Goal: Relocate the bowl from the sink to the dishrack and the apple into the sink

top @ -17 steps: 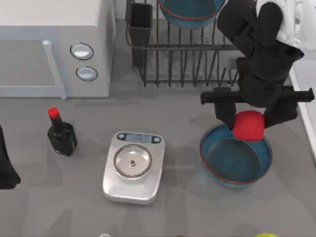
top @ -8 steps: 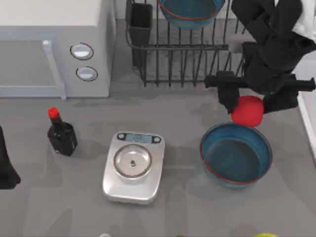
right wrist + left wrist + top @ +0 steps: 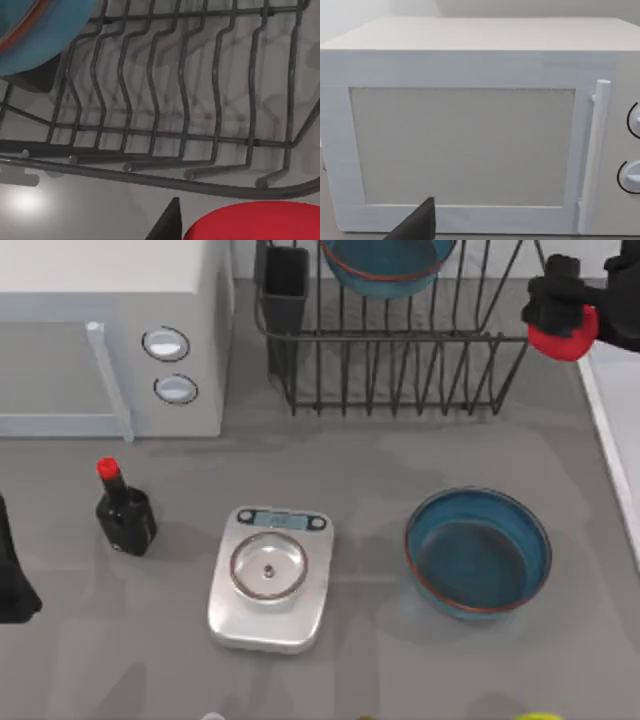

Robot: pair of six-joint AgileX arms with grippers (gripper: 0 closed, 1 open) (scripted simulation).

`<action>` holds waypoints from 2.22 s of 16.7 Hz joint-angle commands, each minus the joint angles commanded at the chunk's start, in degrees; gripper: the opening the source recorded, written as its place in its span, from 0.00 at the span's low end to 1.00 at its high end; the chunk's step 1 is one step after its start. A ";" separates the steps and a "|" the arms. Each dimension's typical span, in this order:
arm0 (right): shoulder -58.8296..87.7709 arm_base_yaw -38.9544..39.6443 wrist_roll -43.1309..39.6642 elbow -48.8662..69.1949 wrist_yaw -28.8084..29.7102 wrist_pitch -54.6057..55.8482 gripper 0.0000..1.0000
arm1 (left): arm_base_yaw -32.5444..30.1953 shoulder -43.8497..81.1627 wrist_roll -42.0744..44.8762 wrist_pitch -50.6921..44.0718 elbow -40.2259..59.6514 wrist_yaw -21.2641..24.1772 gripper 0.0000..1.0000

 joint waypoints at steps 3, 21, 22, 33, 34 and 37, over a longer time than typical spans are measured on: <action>-3.47 -8.35 -4.48 -7.49 -4.91 19.63 0.00 | 0.00 0.00 0.00 0.00 0.00 0.00 1.00; -12.14 -39.22 -13.06 -41.22 -13.31 75.52 0.00 | 0.00 0.00 0.00 0.00 0.00 0.00 1.00; -11.86 -38.98 -12.94 -41.08 -13.27 75.37 0.00 | 0.00 0.00 0.00 0.00 0.00 0.00 1.00; 9.67 -39.36 -13.10 -44.03 -13.23 100.03 0.00 | 0.00 0.00 0.00 0.00 0.00 0.00 1.00; 12.64 -39.38 -13.13 -44.48 -13.19 103.47 0.00 | 0.00 0.00 0.00 0.00 0.00 0.00 1.00; 20.86 -39.36 -13.19 -45.85 -13.01 113.07 0.00 | 0.00 0.00 0.00 0.00 0.00 0.00 1.00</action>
